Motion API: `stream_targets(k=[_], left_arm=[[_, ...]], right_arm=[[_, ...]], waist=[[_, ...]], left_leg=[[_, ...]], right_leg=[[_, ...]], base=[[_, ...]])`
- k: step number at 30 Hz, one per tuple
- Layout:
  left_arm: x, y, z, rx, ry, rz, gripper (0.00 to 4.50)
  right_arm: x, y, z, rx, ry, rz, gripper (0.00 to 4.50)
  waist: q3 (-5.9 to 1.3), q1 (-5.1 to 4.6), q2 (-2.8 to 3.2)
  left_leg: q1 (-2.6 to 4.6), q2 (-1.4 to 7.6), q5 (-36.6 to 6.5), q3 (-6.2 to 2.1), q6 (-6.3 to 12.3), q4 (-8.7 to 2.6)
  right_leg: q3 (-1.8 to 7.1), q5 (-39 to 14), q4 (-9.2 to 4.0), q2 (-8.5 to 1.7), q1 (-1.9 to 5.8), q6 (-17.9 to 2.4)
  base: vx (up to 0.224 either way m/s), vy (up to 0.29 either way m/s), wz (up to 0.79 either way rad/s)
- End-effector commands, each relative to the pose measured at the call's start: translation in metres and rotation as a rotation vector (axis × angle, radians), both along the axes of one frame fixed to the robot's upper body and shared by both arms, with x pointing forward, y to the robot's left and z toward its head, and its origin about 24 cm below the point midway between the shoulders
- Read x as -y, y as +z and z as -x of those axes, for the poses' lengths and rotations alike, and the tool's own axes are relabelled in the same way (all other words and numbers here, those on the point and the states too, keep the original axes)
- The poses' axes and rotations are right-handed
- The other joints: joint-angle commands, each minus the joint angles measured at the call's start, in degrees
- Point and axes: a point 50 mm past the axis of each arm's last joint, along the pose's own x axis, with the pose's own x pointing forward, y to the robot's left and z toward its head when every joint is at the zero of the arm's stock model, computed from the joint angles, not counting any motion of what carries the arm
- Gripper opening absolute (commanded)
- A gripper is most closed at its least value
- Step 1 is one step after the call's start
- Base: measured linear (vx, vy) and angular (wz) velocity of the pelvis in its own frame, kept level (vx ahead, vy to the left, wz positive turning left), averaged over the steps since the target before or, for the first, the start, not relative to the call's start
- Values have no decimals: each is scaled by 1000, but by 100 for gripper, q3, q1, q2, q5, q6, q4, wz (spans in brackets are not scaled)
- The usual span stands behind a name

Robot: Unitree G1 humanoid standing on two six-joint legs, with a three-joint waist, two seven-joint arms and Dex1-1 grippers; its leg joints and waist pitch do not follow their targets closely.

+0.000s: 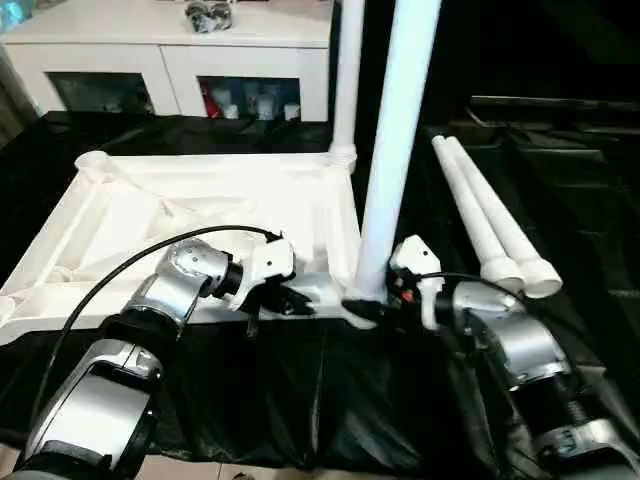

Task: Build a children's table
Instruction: Rotate leg to tighten

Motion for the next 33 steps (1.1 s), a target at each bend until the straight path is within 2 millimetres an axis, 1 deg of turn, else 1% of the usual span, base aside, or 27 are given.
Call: stream_targets(k=[1, 2, 4, 5, 6, 7, 9, 10, 11, 12, 14, 16, 17, 19, 20, 21, 22, 23, 24, 26, 27, 28, 29, 30, 31, 32, 33], left_arm=[[25, -7, -5, 1, 90, 13, 0], [29, -7, -7, 11, 128, 16, 0], [38, -6, -12, 27, 206, 29, 0], [48, -5, -17, 37, 291, 50, 0], [56, -4, -20, 53, 341, 63, 0], [57, -4, -21, 55, 345, 65, 0], [75, -2, -21, 77, 378, 94, 0], [77, -2, -21, 78, 377, 99, 0], [78, -2, -21, 81, 368, 99, 0], [79, -2, -20, 84, 361, 99, 0], [80, -3, -19, 98, 337, 92, 0], [79, -3, -19, 105, 327, 87, 0], [76, -4, -19, 116, 328, 74, 0], [74, -4, -20, 125, 329, 67, 0], [73, -5, -20, 132, 332, 64, 0], [71, -4, -21, 142, 333, 59, 0], [70, -4, -22, 156, 338, 53, 0], [69, -4, -22, 158, 341, 53, 0], [68, -4, -23, 159, 344, 53, 0], [67, -4, -23, 170, 348, 52, 0], [67, -3, -23, 178, 349, 50, 0], [67, -2, -25, 197, 361, 57, 27], [66, 0, -27, 193, 394, 66, 27], [66, 0, -28, 187, 417, 74, 55], [66, 2, -29, 182, 427, 90, 58], [65, 5, -31, 174, 443, 125, 68], [65, 6, -31, 174, 445, 128, 68]], right_arm=[[-20, -8, -4, -25, -108, -18, 274], [-21, -11, -6, -25, -161, -5, 274], [-23, -15, -11, -31, -268, 14, 274], [-27, -19, -16, -49, -361, 24, 274], [-29, -20, -20, -70, -442, 18, 274], [-30, -20, -21, -71, -449, 16, 274], [-39, -17, -27, -73, -552, 0, 273], [-40, -16, -28, -69, -565, 4, 273], [-40, -15, -29, -59, -572, 8, 308], [-40, -14, -30, -50, -578, 10, 329], [-39, -11, -31, -32, -582, -5, 329], [-39, -9, -31, -26, -573, -19, 358], [-39, -7, -31, -5, -554, -21, 372], [-35, -4, -32, 21, -561, -8, 379], [-32, -3, -32, 32, -568, 2, 379], [-27, -2, -32, 37, -573, 7, 379], [-22, 1, -30, 43, -573, 10, 379], [-17, 3, -29, 46, -565, 7, 379], [-12, 6, -27, 58, -563, 19, 379], [-4, 9, -24, 77, -550, 37, 379], [-3, 10, -22, 83, -542, 42, 379], [3, 12, -18, 97, -509, 68, 383], [7, 15, -13, 100, -465, 74, 383], [10, 17, -9, 101, -434, 76, 386], [12, 19, -6, 98, -416, 68, 386], [16, 24, 0, 98, -368, 46, 386], [16, 25, 1, 100, -356, 44, 386]], waist=[[-259, -49, -15], [-246, -66, -33], [-247, -79, -21], [-236, -94, 5], [-244, -108, 11], [-243, -117, -4], [-259, -120, 40], [-272, -120, 23], [-292, -115, 29], [-295, -117, 22], [-315, -131, 43], [-325, -154, 37], [-329, -169, 58], [-336, -180, 35], [-342, -173, 52], [-339, -167, 49], [-329, -155, 53], [-332, -145, 52], [-325, -134, 63], [-313, -133, 38], [-313, -129, 38], [-310, -127, 20], [-311, -119, -4], [-307, -105, -4], [-312, -105, -34], [-333, -89, -44], [-334, -80, -33]], left_leg=[[103, 114, -1705, -17, 11, -440], [110, 96, -1859, -40, -57, -449], [119, 84, -1967, -67, -95, -454], [108, 75, -1985, -62, -111, -455], [139, 73, -2063, -72, -136, -454], [156, 67, -2116, -73, -127, -445], [113, 66, -2000, -76, -71, -460], [107, 68, -1953, -72, -63, -462], [86, 69, -1828, -73, -25, -465], [72, 74, -1758, -68, -1, -467], [49, 75, -1604, -57, 71, -455], [32, 71, -1514, -56, 123, -447], [30, 74, -1454, -53, 153, -439], [26, 76, -1409, -47, 194, -430], [25, 76, -1312, -45, 215, -423], [26, 77, -1262, -43, 234, -424], [36, 81, -1256, -37, 267, -426], [37, 85, -1251, -38, 275, -427], [40, 86, -1256, -40, 280, -429], [25, 77, -1340, -39, 273, -435], [31, 76, -1352, -37, 275, -432], [21, 78, -1321, -43, 285, -432], [21, 79, -1299, -35, 304, -424], [11, 86, -1275, -39, 336, -423], [-6, 83, -1200, -38, 370, -417], [-10, 90, -1074, -43, 437, -396], [-15, 97, -988, -48, 472, -394]], right_leg=[[238, -1907, -536, -268, 195, -1232], [222, -2321, -580, -276, 194, -1094], [213, -2638, -617, -278, 175, -932], [215, -2686, -625, -273, 168, -896], [202, -2770, -651, -271, 151, -857], [201, -2823, -673, -267, 126, -833], [201, -2535, -671, -260, 153, -842], [203, -2387, -665, -253, 162, -860], [202, -2055, -626, -248, 194, -931], [204, -1892, -617, -243, 204, -961], [205, -1438, -566, -245, 232, -1108], [198, -1276, -553, -247, 257, -1154], [199, -1118, -539, -247, 260, -1214], [197, -995, -530, -248, 271, -1271], [199, -873, -511, -248, 280, -1308], [198, -807, -514, -242, 286, -1309], [199, -752, -516, -238, 281, -1326], [197, -736, -507, -239, 302, -1322], [196, -745, -511, -238, 301, -1316], [195, -1009, -538, -246, 313, -1235], [198, -1071, -550, -250, 306, -1209], [201, -1137, -554, -248, 314, -1173], [202, -1129, -553, -245, 315, -1155], [208, -1158, -551, -262, 311, -1130], [204, -1147, -550, -257, 320, -1106], [207, -983, -530, -267, 334, -1135], [207, -869, -516, -268, 332, -1159]], base=[[0, 0, 0], [0, 0, 0], [0, 0, 0], [0, 0, 0], [0, 0, 0], [0, 0, 0], [0, 0, 0], [0, 0, 0], [0, 0, 0], [0, 0, 0], [0, 0, 0], [0, 0, 0], [0, 0, 0], [0, 0, 0], [0, 0, 0], [0, 0, 0], [0, 0, 0], [0, 0, 0], [0, 0, 0], [0, 0, 0], [0, 0, 0], [0, 0, 0], [0, 0, 0], [0, 0, 0], [0, 0, 0], [0, 0, 0], [0, 0, 0]])
